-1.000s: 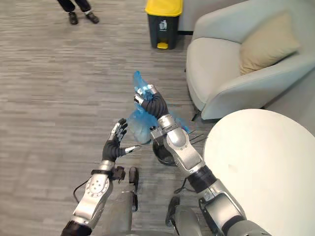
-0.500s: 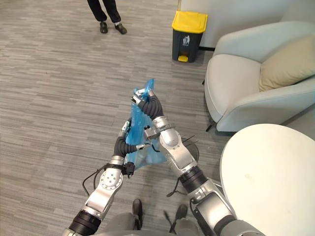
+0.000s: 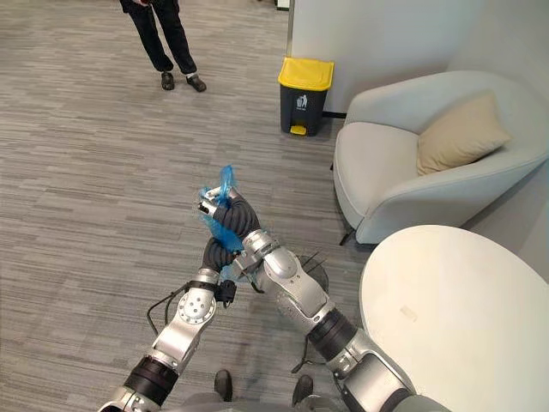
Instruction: Gather rubbish on tea table into small bin, then transfer packed bag to large trash can.
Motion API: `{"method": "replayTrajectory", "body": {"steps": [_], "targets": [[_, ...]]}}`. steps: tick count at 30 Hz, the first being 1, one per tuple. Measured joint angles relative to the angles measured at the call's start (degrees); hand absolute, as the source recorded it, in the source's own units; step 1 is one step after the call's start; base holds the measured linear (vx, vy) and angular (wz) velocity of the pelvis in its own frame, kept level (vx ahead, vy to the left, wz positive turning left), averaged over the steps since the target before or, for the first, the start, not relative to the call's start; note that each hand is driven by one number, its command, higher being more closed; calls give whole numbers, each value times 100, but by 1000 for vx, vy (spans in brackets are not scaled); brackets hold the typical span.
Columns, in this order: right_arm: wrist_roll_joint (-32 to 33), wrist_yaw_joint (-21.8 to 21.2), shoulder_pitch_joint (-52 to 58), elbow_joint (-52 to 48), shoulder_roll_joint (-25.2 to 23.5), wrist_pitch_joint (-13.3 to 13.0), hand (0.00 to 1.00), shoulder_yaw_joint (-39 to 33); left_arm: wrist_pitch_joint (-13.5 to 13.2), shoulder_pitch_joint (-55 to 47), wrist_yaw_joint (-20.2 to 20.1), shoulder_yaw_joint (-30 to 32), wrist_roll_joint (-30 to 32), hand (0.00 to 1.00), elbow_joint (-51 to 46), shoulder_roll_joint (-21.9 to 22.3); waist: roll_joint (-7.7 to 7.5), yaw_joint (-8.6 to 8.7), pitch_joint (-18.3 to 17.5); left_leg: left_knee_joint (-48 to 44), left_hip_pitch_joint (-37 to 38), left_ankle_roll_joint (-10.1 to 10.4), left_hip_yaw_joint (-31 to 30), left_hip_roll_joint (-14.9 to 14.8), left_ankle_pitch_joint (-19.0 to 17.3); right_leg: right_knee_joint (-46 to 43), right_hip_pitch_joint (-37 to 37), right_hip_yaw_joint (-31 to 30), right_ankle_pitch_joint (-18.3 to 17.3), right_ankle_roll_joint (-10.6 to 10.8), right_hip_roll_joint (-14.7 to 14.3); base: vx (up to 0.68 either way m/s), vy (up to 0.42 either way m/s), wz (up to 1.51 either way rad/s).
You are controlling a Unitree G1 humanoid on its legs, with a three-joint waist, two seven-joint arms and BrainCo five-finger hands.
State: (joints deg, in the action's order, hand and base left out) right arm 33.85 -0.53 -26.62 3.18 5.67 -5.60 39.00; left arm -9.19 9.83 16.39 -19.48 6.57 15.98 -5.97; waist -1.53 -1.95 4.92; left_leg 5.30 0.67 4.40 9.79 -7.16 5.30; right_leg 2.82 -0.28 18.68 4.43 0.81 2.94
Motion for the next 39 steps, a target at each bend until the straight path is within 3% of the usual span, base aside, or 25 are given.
{"method": "replayTrajectory", "body": {"steps": [9, 14, 18, 20, 21, 23, 27, 31, 33, 35, 37, 38, 39], "targets": [[-179, -386, -3, -301, 464, -16, 0, 13, -12, -25, -17, -66, -256, 100, 63, 10, 25, 110, -44, 0, -30, 36, 19, -98, 23, 37, 8, -26, 0, -62, -103, 0, -1, 0], [-1460, -604, 86, -597, 1608, -193, 0, -232, -14, -578, -108, 444, -397, 100, 49, 10, 45, 117, -33, -45, -224, 65, -90, -90, 44, 9, 100, 115, -49, -56, -93, 15, 15, 14], [-2300, -622, 934, -654, 2339, -427, 0, -857, -84, -873, -202, 899, -504, 100, 20, -65, 121, 104, 31, -376, -702, 70, -488, -50, 46, -354, 274, 649, -286, -79, 44, 13, 9, 67], [-2703, -624, 1556, -652, 2553, -510, 0, -1085, -117, -913, -271, 957, -603, 100, 19, -121, 199, 90, 79, -440, -850, -139, -263, -76, -79, -526, 274, 1008, -430, -73, 161, 9, 36, 103], [-2879, -613, 2011, -655, 2590, -570, 0, -1283, -145, -1006, -279, 1145, -626, 100, 20, -118, 257, 145, 92, -588, -974, -273, 409, -221, -174, -583, 259, 1294, -498, -3, 263, 37, 34, 91], [-3008, -721, 2481, -545, 2666, -693, 0, -1466, -159, -1133, -398, 1347, -652, 100, 36, -131, 349, 129, 152, -780, -1101, -245, 593, -277, -108, -676, 256, 1457, -564, 84, 340, 81, 87, 66], [-3333, -987, 2931, 274, 2326, -706, 0, -1354, -215, -1505, -518, 1693, -653, 100, 366, -348, 280, 94, 169, -884, -1074, -161, 626, -172, -86, -797, 263, 1436, -628, 181, 507, 121, 112, 10], [-3715, -958, 3198, 1666, 1287, -696, 0, -1861, -239, -2097, -537, 2210, -653, 100, 529, -382, 187, 85, 231, -1503, -1269, -225, 793, -124, -581, -1017, 352, 1237, -727, 328, 701, 56, 112, -18], [-3856, -821, 3285, 2225, 940, -632, 0, -2456, -236, -2268, -671, 2374, -655, 100, 629, -377, 166, 105, 253, -1903, -1452, -317, 791, -82, -947, -1490, 534, 1180, -1081, 449, 952, 37, 155, 2], [-3923, -594, 3461, 2610, 746, -489, 0, -3063, -227, -2509, -789, 2597, -657, 100, 710, -393, 40, 114, 343, -2422, -1489, -368, 721, 56, -1381, -2205, 573, 1176, -1510, 576, 1347, 92, 157, 29], [-3886, -421, 3628, 2724, 666, -437, 0, -3490, -198, -2734, -882, 2743, -682, 100, 714, -428, -49, 128, 419, -2748, -1445, -436, 517, 192, -1703, -3136, 727, 753, -1552, 417, 1616, 160, 111, 46], [-3868, -295, 3713, 2799, 671, -404, 0, -3690, -152, -2843, -895, 2750, -692, 100, 744, -456, 17, 179, 481, -2763, -1290, -513, 323, 221, -1773, -4134, 1203, 100, -1209, -64, 1642, 198, 139, 57], [-3849, -275, 3732, 2855, 654, -403, 0, -3736, -143, -2868, -899, 2768, -697, 100, 751, -492, 27, 214, 497, -2742, -1255, -528, 219, 208, -1782, -4379, 1361, -76, -1295, -4, 1589, 217, 115, 66]]}}
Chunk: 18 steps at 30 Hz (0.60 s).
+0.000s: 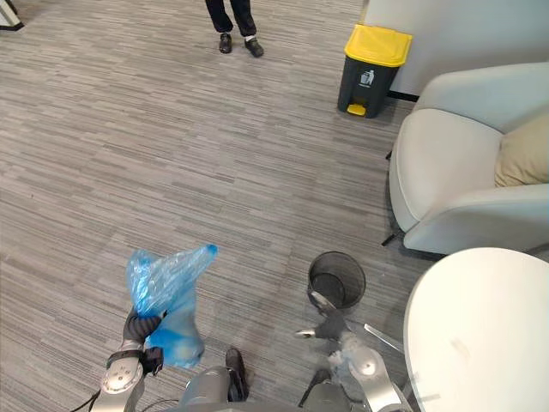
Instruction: Gather rubbish on tea table into small bin, then transfer packed bag to large trash can.
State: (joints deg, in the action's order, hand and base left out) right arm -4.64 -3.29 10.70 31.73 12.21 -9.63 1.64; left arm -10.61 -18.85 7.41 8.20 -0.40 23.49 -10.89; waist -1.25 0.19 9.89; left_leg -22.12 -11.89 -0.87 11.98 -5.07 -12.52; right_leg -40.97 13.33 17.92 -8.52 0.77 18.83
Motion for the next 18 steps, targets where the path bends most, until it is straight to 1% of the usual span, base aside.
{"method": "replayTrajectory", "body": {"steps": [1, 2, 3, 4, 5, 6, 8, 9, 10, 11, 12, 13, 14, 15, 16, 17, 18], "targets": [[18, 42, -7, 105, -44, 1, 0, -42, 22, -17, -1, 39, -6, 100, 33, -75, 22, 54, 56, 61, 49, -33, -147, 2, -26, -80, 160, -112, -289, 152, -157, 237, 16, 60], [74, 117, -44, 176, -100, 3, 0, -110, 25, -11, -1, 46, -20, 100, 83, -139, -23, 74, 91, 162, 124, -47, -286, 14, -35, 47, 369, -153, -475, 122, -331, 268, -20, 65], [164, 218, -61, 205, -120, 2, 0, -190, 28, 20, -4, 58, -79, 100, 163, -167, -11, 93, 131, 262, 224, -47, -404, 24, -60, 395, 550, -65, -472, 131, -505, 222, -25, 56], [213, 238, -79, 244, -124, 2, 0, -247, 36, 47, -10, 48, -133, 100, 211, -168, 7, 113, 144, 310, 281, -48, -436, 25, -76, 622, 635, -29, -449, 151, -562, 246, -35, 61], [240, 333, -108, 345, -120, 11, 0, -363, 40, 159, -65, 27, -137, 100, 341, -136, 80, 193, 206, 373, 408, 7, -587, 34, -123, 1258, 701, 41, -315, 273, -682, 334, -71, 82], [241, 432, -112, 390, -123, 66, 0, -433, 41, 299, -106, 28, -136, 100, 429, -118, 92, 260, 225, 389, 530, 122, -747, 100, -202, 1953, 712, 43, -83, 291, -771, 358, -96, 81], [241, 438, -51, 395, -148, 116, 0, -522, 39, 368, -114, 28, -129, 100, 429, -119, 20, 253, 240, 352, 669, 266, -806, 185, -322, 2068, 775, -136, 28, 160, -761, 353, -182, 63], [240, 446, 48, 395, -168, 127, 0, -677, 39, 396, -121, 8, -124, 100, 427, -68, 23, 369, 213, 184, 788, 407, -1010, 166, -617, 1709, 763, -225, 287, -7, -760, 308, -210, 60], [240, 446, 68, 389, -169, 133, 0, -732, 39, 382, -121, -6, -123, 100, 424, -33, 63, 379, 200, 205, 906, 472, -1035, 85, -697, 1547, 725, -160, 287, -6, -815, 543, -297, 50], [241, 458, 95, 338, -151, 133, 0, -805, 38, 266, -130, -31, -124, 100, 401, 92, 331, 349, 185, -95, 992, 804, -974, -185, -724, 1477, 575, -45, 31, -59, -996, 533, -240, 4], [240, 463, 74, 271, -195, 137, 0, -842, 40, 259, -156, -32, -128, 100, 320, 185, 442, 355, 209, -1021, 651, 986, -790, -540, -597, 1456, 440, -1, -104, -171, -1216, 642, -301, -9], [240, 460, 79, 217, -217, 142, 0, -828, 40, 241, -180, -33, -128, 100, 281, 226, 476, 351, 226, -1609, 451, 1001, -677, -681, -424, 1478, 312, 29, -172, -244, -1329, 563, -269, -27], [242, 468, 112, 60, -264, 150, 0, -822, 43, 233, -227, -34, -130, 100, 257, 302, 490, 299, 282, -2729, 66, 870, -580, -1026, -195, 1602, -56, -21, -299, -390, -1564, 447, -195, -40], [255, 488, 109, -11, -288, 151, 0, -824, 44, 220, -245, -41, -130, 100, 230, 332, 439, 225, 319, -3108, -35, 831, -490, -1149, -243, 1676, -228, -96, -341, -451, -1663, 546, -201, -63], [305, 576, 103, -262, -316, 149, 0, -827, 46, 215, -245, -115, -131, 100, 114, 368, 385, 180, 350, -3480, -226, 730, -354, -1253, -301, 1925, -583, -240, -378, -508, -1796, 505, -157, -68], [311, 635, 76, -513, -332, 129, 0, -845, 43, 239, -270, -169, -131, 100, -27, 383, 277, 128, 377, -3488, -452, 577, -156, -1216, -397, 2217, -878, -423, -400, -527, -1845, 487, -145, -64], [316, 662, 74, -639, -331, 126, 0, -854, 42, 252, -296, -170, -132, 100, -106, 396, 232, 103, 388, -3411, -585, 487, -46, -1186, -448, 2361, -1026, -533, -400, -528, -1872, 558, -106, -75]]}}
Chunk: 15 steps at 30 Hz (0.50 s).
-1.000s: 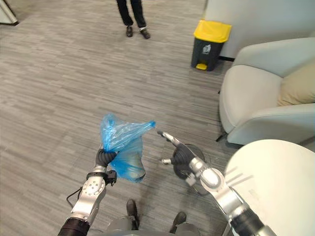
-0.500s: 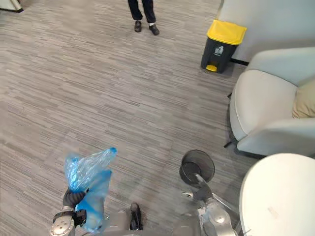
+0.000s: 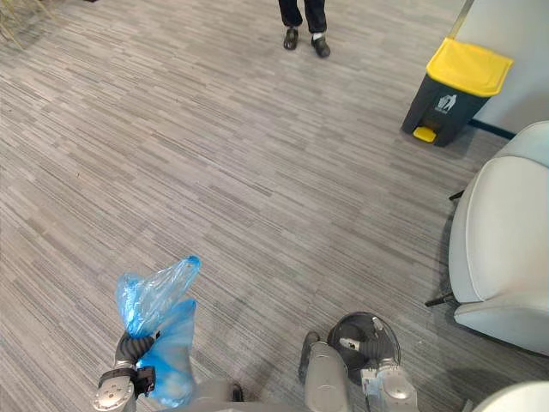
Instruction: Gather rubbish on tea table into small bin, then transfer packed bag to large trash can.
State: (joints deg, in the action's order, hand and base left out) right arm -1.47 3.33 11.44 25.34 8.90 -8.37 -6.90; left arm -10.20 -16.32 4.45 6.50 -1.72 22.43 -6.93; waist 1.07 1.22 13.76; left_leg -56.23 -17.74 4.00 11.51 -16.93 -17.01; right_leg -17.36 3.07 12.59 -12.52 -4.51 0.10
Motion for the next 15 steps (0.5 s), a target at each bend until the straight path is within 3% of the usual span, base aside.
{"method": "replayTrajectory", "body": {"steps": [2, 4, 5, 6, 7, 8, 9, 10, 11, 12, 13, 14, 15], "targets": [[91, 43, -68, -147, 14, -13, 0, -16, -9, 14, -66, -8, 1, 100, -233, -2, -112, -156, 56, 582, -447, -87, 107, 236, -48, 452, -416, -397, -4, 4, -26, 502, -15, -88], [91, 76, -140, -70, 12, -19, 0, -42, -13, 53, -67, -15, 2, 100, -258, -3, -162, -241, 57, 1665, -729, 0, -104, 610, 52, 734, -703, -706, -31, 60, 11, 425, 106, -99], [91, 82, -276, 204, 14, -18, 0, -76, -14, 28, -65, -12, 2, 100, -233, -6, -114, -268, 17, 2815, -677, 42, -436, 851, 418, 779, -839, -898, -136, 237, 5, 497, 230, -122], [87, 122, -305, 403, 48, 8, 0, -135, -13, -33, -64, -25, 3, 100, -209, 15, 46, -333, -90, 3433, -636, -85, -763, 884, 1033, 728, -918, -1165, -366, 419, -90, 509, 277, -135], [87, 154, -329, 527, 38, 15, 0, -142, -13, -95, -60, -25, 4, 100, -187, 24, 65, -420, -139, 3202, -618, -52, -849, 883, 1417, 579, -936, -1369, -552, 495, -107, 541, 325, -143], [63, 144, -292, 628, -123, 23, 0, -133, 6, -112, -61, -23, 7, 100, -123, -49, -186, -434, -249, 2868, -547, -98, -544, 923, 956, 43, -816, -1572, -800, 704, 125, 553, 281, -115], [19, 145, -252, 623, -195, 20, 0, -134, 7, -87, -63, -35, 7, 100, -122, -89, -304, -361, -310, 2822, -423, -164, -371, 994, 766, -696, -508, -1572, -827, 845, 288, 649, 301, -101], [-77, 145, -277, 651, -214, 23, 0, -131, 4, -50, -72, -169, 7, 100, -118, -118, -347, -318, -301, 2824, -127, -284, -174, 1044, 576, -1888, -37, -1501, -557, 1557, 484, 615, 279, -70], [-103, 144, -275, 693, -229, 21, 0, -125, 5, -39, -68, -322, 6, 100, -122, -183, -339, -166, -295, 2890, 262, -370, -69, 1106, 378, -3037, 446, -1275, -274, 1960, 696, 501, 241, -51], [-114, 146, -265, 727, -230, 23, 0, -127, 11, -15, -68, -411, 7, 100, -122, -233, -339, -100, -293, 2974, 467, -400, -29, 1138, 300, -3411, 591, -1078, -330, 1815, 800, 489, 209, -20], [-138, 146, -251, 760, -233, 28, 0, -119, 10, 15, -70, -493, 7, 100, -125, -295, -315, -17, -285, 3145, 774, -420, 21, 1152, 232, -3646, 776, -767, -450, 1532, 929, 485, 137, -10], [-142, 146, -253, 755, -247, 30, 0, -96, 2, 67, -64, -483, 6, 100, -132, -341, -257, 39, -252, 3501, 1174, -411, 108, 1160, 204, -3585, 1070, -285, -535, 1207, 1030, 569, 116, -19], [-145, 146, -279, 754, -252, 29, 0, -97, 3, 191, -65, -479, 9, 100, -131, -409, -250, 81, -246, 3830, 1472, -399, 143, 1157, 202, -3224, 1383, 182, -603, 1040, 1057, 469, 54, -17]]}}
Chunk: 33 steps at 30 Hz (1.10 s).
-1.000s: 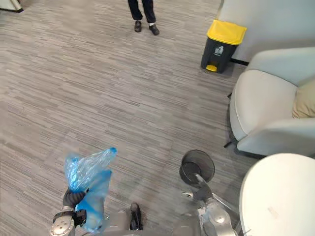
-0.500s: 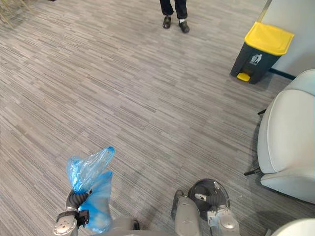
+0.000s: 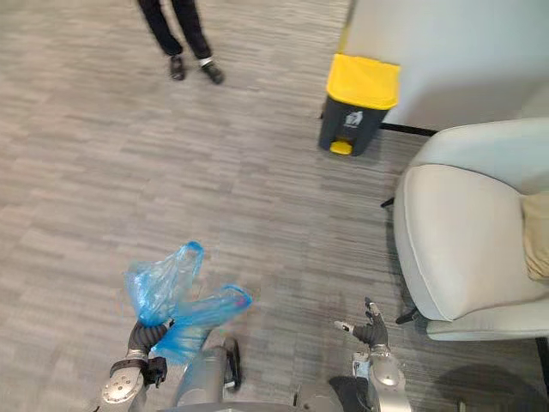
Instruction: Gather rubbish on tea table into small bin, then transfer packed bag to large trash can.
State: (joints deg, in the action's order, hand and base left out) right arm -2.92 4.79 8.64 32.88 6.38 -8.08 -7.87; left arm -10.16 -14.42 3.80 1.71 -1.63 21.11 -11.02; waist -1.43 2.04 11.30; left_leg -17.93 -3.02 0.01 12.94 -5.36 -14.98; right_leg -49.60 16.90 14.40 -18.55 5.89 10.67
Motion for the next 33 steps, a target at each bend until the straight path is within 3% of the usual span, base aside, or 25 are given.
{"method": "replayTrajectory", "body": {"steps": [2, 3, 4, 5, 6, 7, 9, 10, 11, 12, 13, 14, 16, 18, 20, 21, 22, 23, 24, 26, 27, 28, 29, 31, 33], "targets": [[-5, 5, -49, 4, 25, 3, 0, -25, 0, 168, -1, 0, 1, 100, 23, -88, 2, 25, 5, 427, 388, 46, 137, -19, 13, 1094, 472, 526, 107, -193, 4, 442, 11, -12], [-11, 5, -97, 32, 47, 3, 0, -23, 0, 233, 0, 23, 2, 100, 83, -95, 32, 30, 35, 617, 606, 107, 203, -37, 33, 1851, 597, 710, 366, -264, -74, 650, -38, -21], [-54, 7, -152, 112, 72, 7, 0, -24, 3, 312, 2, 63, 5, 100, 204, -96, 64, 52, 90, 804, 927, 224, 308, -73, 16, 2845, 669, 868, 882, -364, -208, 571, -58, -18], [-110, 6, -192, 132, 79, 22, 0, -24, 11, 325, 5, 75, 8, 100, 230, -97, 60, 62, 107, 853, 1091, 335, 350, -79, -25, 3212, 678, 914, 1155, -418, -282, 726, -114, -10], [-205, 6, -167, 133, 93, 65, 0, -23, 10, 306, 9, 102, 16, 100, 249, -106, 22, 82, 126, 910, 1436, 592, 413, -56, -168, 3592, 705, 873, 1674, -600, -365, 531, -114, 7], [-223, 6, -129, 155, 115, 86, 0, -22, 11, 292, 9, 110, 18, 100, 321, -88, -17, 135, 105, 877, 1626, 734, 391, -81, -252, 3345, 704, 722, 2309, -973, -380, 818, -215, 3], [-253, -6, -162, 148, 148, 120, 0, -21, 22, 308, 4, 88, 105, 100, 419, -69, 126, 175, 96, 121, 1526, 857, 357, -331, -207, 2515, 879, 713, 1854, -1093, -431, 613, -189, -14], [-287, -16, -213, 127, 175, 118, 0, -21, 29, 288, 6, 89, 131, 100, 429, -28, 225, 169, 151, -1111, 1072, 1068, 359, -644, 39, 2370, 802, 608, 1529, -1141, -592, 647, -192, -59], [-342, -49, -282, 127, 231, 145, 0, -3, 32, 228, 5, 107, 130, 100, 441, 70, 398, 47, 253, -2659, 464, 899, 214, -1040, 550, 2543, 447, 509, 1385, -1273, -904, 774, -209, -77], [-343, -52, -317, 129, 255, 167, 0, 1, 32, 212, 6, 108, 129, 100, 442, 126, 456, 11, 310, -3337, 212, 808, 87, -1157, 503, 2667, 219, 432, 1344, -1303, -1084, 734, -131, -94], [-329, -48, -383, 131, 231, 191, 0, 7, 33, 192, 3, 102, 128, 100, 457, 175, 436, -58, 406, -4239, -239, 685, -44, -1212, 191, 2916, -288, 253, 1251, -1348, -1274, 574, -51, -80], [-317, -26, -400, 98, 187, 190, 0, 7, 33, 207, 4, 76, 124, 100, 479, 179, 305, -118, 469, -4362, -601, 534, 8, -1095, -7, 3212, -783, 60, 1222, -1359, -1314, 558, -39, -72], [-316, 21, -407, -71, 186, 165, 0, 32, 15, 196, -2, 66, 122, 100, 468, 179, 132, -258, 506, -3670, -1195, 312, 104, -790, -151, 3729, -1403, -307, 1191, -1319, -1326, 538, -1, -81], [-316, 34, -514, -72, 281, 162, 0, 133, 16, 178, -4, 65, 121, 100, 460, 180, 101, -405, 512, -2277, -1630, 350, -153, -472, -123, 4008, -1758, -650, 1100, -1154, -1322, 505, 91, -98], [-323, 51, -603, 14, 300, 171, 0, 137, 15, 154, 6, 130, 120, 100, 404, 259, 165, -488, 503, -263, -1717, 538, -522, -262, 366, 4106, -2088, -991, 873, -929, -1349, 499, 204, -90], [-323, 56, -591, 19, 303, 173, 0, 138, 9, 64, 8, 136, 120, 100, 385, 308, 224, -561, 466, 37, -1693, 491, -644, -271, 891, 4037, -2187, -1148, 655, -807, -1365, 654, 347, -96], [-325, 56, -542, 19, 270, 175, 0, 154, 10, 28, 5, 146, 119, 100, 377, 336, 129, -604, 346, -121, -1645, 266, -660, -166, 1310, 3762, -2178, -1342, 349, -655, -1223, 582, 307, -75], [-325, 58, -445, 18, 210, 174, 0, 159, 12, 42, 6, 184, 119, 100, 369, 357, -101, -584, 244, -385, -1673, 34, -524, 50, 1038, 3399, -2134, -1363, 52, -432, -939, 728, 329, -50], [-326, 60, -434, 18, 196, 174, 0, 155, 20, 64, 5, 182, 120, 100, 369, 378, -162, -570, 221, -500, -1654, -22, -426, 111, 865, 3045, -2007, -1335, -37, -292, -827, 579, 236, -31], [-335, 55, -439, 46, 167, 174, 0, 152, 39, 56, -2, 120, 121, 100, 373, 393, -187, -490, 234, -779, -1373, -201, -295, 249, 433, 1337, -1458, -1207, 109, 58, -535, 559, 243, -21], [-350, 57, -448, 115, 116, 176, 0, 152, 63, 47, 5, 79, 126, 100, 370, 321, -198, -352, 274, -823, -903, -342, -244, 391, 121, -184, -979, -942, 404, 430, -139, 452, 178, 8], [-359, 56, -437, 173, 100, 180, 0, 153, 75, 47, 9, 60, 126, 100, 366, 278, -191, -283, 284, -817, -702, -382, -259, 428, 10, -569, -865, -795, 347, 319, -13, 659, 189, 23], [-388, 61, -385, 194, 77, 188, 0, 171, 78, 50, 18, 45, 126, 100, 352, 202, -159, -246, 299, -736, -349, -408, -275, 444, -115, -791, -637, -530, 200, 57, 128, 522, 108, 16], [-397, 61, -352, 182, 67, 187, 0, 187, 79, 112, 35, 44, 126, 100, 293, 91, -130, -256, 316, -444, 15, -410, -375, 440, -132, -357, -220, -84, 75, -162, 140, 492, 56, 17], [-394, 74, -347, 184, 94, 188, 0, 163, 78, 302, 46, 70, 126, 100, 316, 46, -77, -167, 354, -176, 310, -389, -642, 387, -137, 1263, 95, 85, 126, -204, -182, 561, -13, 57]]}}
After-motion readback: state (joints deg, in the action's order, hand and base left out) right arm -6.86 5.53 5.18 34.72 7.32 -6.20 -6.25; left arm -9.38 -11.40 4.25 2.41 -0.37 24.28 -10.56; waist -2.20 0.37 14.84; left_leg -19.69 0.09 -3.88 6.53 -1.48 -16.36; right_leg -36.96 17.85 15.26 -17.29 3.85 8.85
